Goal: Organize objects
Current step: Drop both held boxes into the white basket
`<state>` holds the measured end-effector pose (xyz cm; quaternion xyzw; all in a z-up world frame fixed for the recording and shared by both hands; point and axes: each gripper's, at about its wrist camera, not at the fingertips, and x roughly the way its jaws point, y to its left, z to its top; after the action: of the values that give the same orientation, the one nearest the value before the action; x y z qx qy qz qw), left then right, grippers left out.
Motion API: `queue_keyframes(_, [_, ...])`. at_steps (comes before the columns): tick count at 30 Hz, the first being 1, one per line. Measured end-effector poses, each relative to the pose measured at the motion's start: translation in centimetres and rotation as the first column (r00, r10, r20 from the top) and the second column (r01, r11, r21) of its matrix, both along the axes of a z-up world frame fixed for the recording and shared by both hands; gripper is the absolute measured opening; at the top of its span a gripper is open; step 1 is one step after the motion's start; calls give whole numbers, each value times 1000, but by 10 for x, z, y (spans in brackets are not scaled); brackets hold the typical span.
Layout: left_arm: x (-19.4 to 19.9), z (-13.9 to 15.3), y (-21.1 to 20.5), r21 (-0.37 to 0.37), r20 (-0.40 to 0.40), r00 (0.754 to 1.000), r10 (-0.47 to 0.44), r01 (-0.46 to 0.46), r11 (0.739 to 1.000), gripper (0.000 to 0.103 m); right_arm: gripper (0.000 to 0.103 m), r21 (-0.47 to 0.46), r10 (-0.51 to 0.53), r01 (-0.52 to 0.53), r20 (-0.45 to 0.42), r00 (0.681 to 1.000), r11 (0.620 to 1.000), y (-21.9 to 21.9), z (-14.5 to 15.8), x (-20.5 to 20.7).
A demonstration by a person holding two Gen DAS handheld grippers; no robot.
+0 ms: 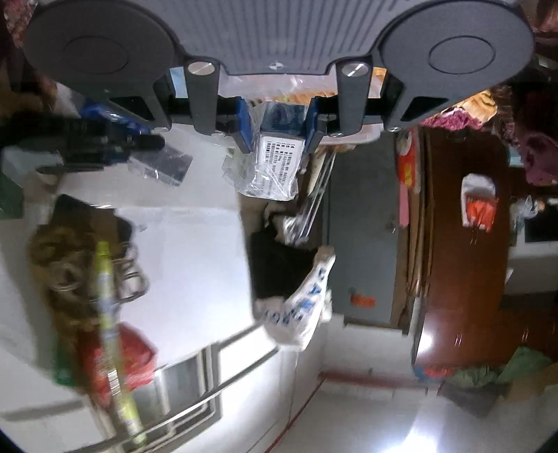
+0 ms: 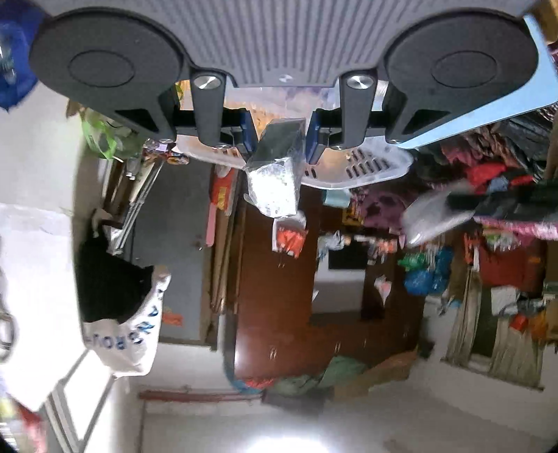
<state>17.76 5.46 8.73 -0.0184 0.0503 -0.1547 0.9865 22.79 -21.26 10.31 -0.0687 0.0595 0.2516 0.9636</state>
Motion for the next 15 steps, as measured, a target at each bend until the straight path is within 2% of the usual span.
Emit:
queue_keyframes(1, [18, 5, -2, -3, -35, 999, 6, -6, 1000, 36, 34, -11, 0, 0, -16, 1000, 1000, 6, 3, 13])
queue_keyframes(4, [65, 3, -13, 52, -147, 989, 3, 4, 999, 43, 38, -40, 1, -3, -55, 998, 999, 20, 4, 40])
queue_keyframes(5, [74, -2, -13, 47, -165, 986, 29, -21, 999, 49, 57, -46, -9, 6, -47, 999, 999, 23, 2, 43])
queue_keyframes(6, [78, -6, -12, 41, -179, 982, 53, -46, 998, 51, 71, -71, -24, 20, -56, 998, 997, 25, -2, 45])
queue_keyframes(7, [74, -10, -8, 28, -179, 982, 60, -56, 998, 51, 85, -76, -37, 33, -54, 998, 997, 24, -5, 43])
queue_keyframes(8, [64, -12, -5, 15, -159, 986, 50, -48, 999, 51, 85, -61, -45, 43, -40, 998, 997, 20, -9, 35])
queue_keyframes(9, [50, -15, -1, 13, -126, 991, 35, -34, 999, 57, 86, -41, -44, 42, -38, 998, 998, 11, -13, 23])
queue_keyframes(10, [35, -18, 2, 21, -95, 995, 31, -29, 999, 64, 95, -14, -45, 44, -42, 998, 999, 2, -18, 10])
queue_keyframes(11, [19, -22, 6, 33, -76, 996, 42, -40, 999, 75, 103, 14, -54, 54, -44, 998, 998, -8, -25, -3])
queue_keyframes(12, [4, -29, 10, 36, -61, 996, 62, -60, 998, 80, 103, 47, -64, 66, -46, 997, 997, -18, -34, -19])
queue_keyframes(15, [-30, -55, 26, 39, -72, 989, 127, -125, 991, 83, 103, 107, -74, 88, -125, 989, 990, -37, -70, -50])
